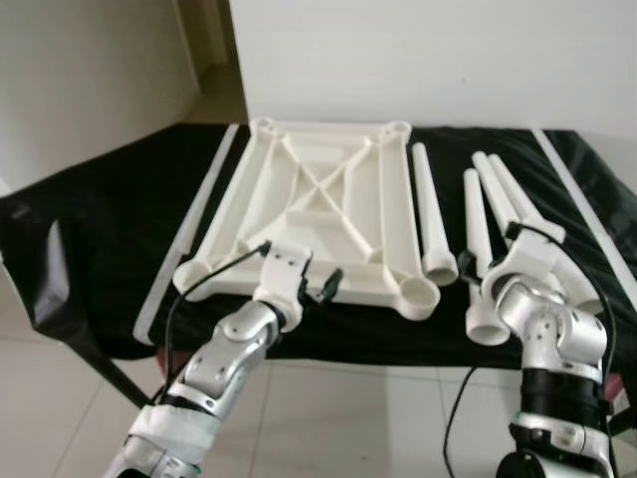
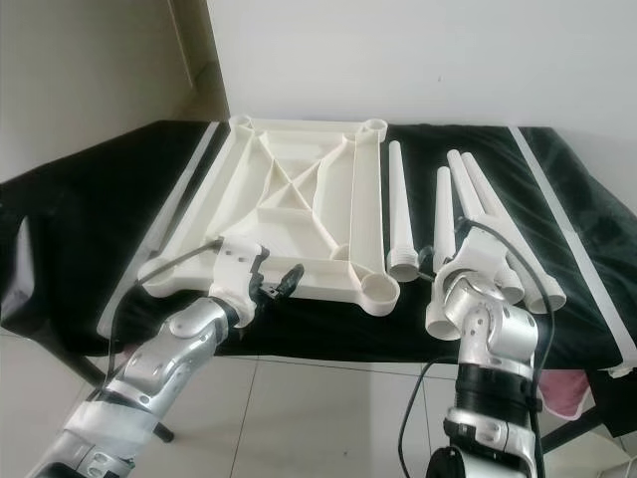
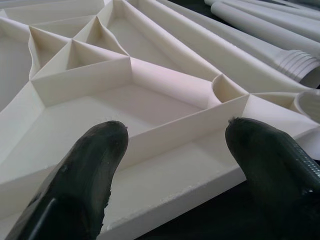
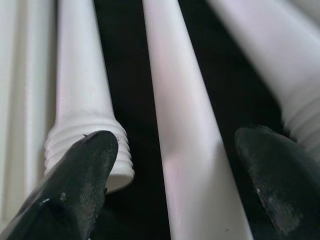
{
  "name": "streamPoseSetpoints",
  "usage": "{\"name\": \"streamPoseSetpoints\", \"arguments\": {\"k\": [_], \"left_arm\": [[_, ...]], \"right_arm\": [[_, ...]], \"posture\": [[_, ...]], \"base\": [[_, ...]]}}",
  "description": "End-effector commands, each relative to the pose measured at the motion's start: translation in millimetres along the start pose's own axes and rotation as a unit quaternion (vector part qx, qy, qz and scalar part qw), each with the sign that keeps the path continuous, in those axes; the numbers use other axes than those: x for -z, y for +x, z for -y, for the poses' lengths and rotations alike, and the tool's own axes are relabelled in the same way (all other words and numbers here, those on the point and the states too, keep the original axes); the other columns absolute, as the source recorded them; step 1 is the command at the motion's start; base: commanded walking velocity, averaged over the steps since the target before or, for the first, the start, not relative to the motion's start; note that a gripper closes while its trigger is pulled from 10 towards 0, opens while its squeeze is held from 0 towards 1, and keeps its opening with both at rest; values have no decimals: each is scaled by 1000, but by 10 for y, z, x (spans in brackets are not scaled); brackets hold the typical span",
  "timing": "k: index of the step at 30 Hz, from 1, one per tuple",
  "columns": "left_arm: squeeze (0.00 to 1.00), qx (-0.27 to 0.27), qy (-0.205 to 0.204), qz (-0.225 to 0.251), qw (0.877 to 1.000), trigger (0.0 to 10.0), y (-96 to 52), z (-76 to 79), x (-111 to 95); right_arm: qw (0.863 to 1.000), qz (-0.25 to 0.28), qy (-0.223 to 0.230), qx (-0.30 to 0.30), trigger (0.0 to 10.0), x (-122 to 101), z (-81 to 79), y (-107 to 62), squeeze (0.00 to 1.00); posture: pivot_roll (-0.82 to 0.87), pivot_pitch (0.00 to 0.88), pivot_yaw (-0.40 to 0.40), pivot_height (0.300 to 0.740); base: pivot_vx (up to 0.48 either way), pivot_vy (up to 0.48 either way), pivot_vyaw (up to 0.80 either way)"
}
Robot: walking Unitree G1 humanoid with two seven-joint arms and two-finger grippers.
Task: Building children table
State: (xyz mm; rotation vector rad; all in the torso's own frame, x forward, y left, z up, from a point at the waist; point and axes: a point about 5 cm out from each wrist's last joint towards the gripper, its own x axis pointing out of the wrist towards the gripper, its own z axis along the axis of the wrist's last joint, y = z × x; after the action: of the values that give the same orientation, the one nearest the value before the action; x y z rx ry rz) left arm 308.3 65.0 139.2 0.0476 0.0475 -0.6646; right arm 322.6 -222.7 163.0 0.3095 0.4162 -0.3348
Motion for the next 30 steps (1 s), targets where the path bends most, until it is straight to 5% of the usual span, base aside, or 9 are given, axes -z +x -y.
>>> {"name": "streamPoseSetpoints", "arguments": {"k": [1, 11, 17, 19, 20, 21, 22, 24, 30], "left_arm": [[0, 106, -4, -4, 994, 10000, -18, 105, 30], [0, 102, -7, -7, 995, 10000, -36, 97, 34], [0, 99, -10, -7, 995, 10000, -40, 88, 31], [0, 99, -13, -9, 995, 10000, -38, 87, 30], [0, 99, -13, -9, 995, 10000, -38, 87, 30], [0, 99, -15, -9, 995, 10000, -37, 86, 28], [0, 99, -15, -9, 995, 10000, -37, 86, 28], [0, 98, -20, -8, 995, 10000, -30, 85, 18], [0, 98, -28, -8, 995, 10000, -25, 93, 5]], "right_arm": [[1000, -27, 13, 3, 10000, 14, 8, 24, 0], [994, -86, 11, 68, 10000, 84, 206, 200, 0], [991, -118, 21, 51, 10000, 115, 171, 277, 0], [990, -126, 13, 54, 8118, 113, 158, 313, 0], [990, -126, 13, 54, 8118, 113, 158, 313, 0], [990, -132, 12, 53, 6196, 123, 149, 338, 0], [990, -132, 12, 53, 6196, 123, 149, 338, 0], [987, -149, -11, 58, 0, 152, 146, 379, 0], [980, -193, 1, 45, 0, 209, 136, 411, 0]], "posture": [[-40, 0, 21, 740], [-30, 2, 21, 740], [-32, 11, 25, 740], [-32, 18, 26, 740], [-32, 18, 26, 740], [-32, 18, 26, 740], [-32, 18, 26, 740], [-34, 28, 26, 740], [-33, 35, 21, 740]], "base": [[0, 0, 0], [0, 0, 0], [0, 0, 0], [0, 0, 0], [0, 0, 0], [0, 0, 0], [0, 0, 0], [0, 0, 0], [0, 0, 0]]}}
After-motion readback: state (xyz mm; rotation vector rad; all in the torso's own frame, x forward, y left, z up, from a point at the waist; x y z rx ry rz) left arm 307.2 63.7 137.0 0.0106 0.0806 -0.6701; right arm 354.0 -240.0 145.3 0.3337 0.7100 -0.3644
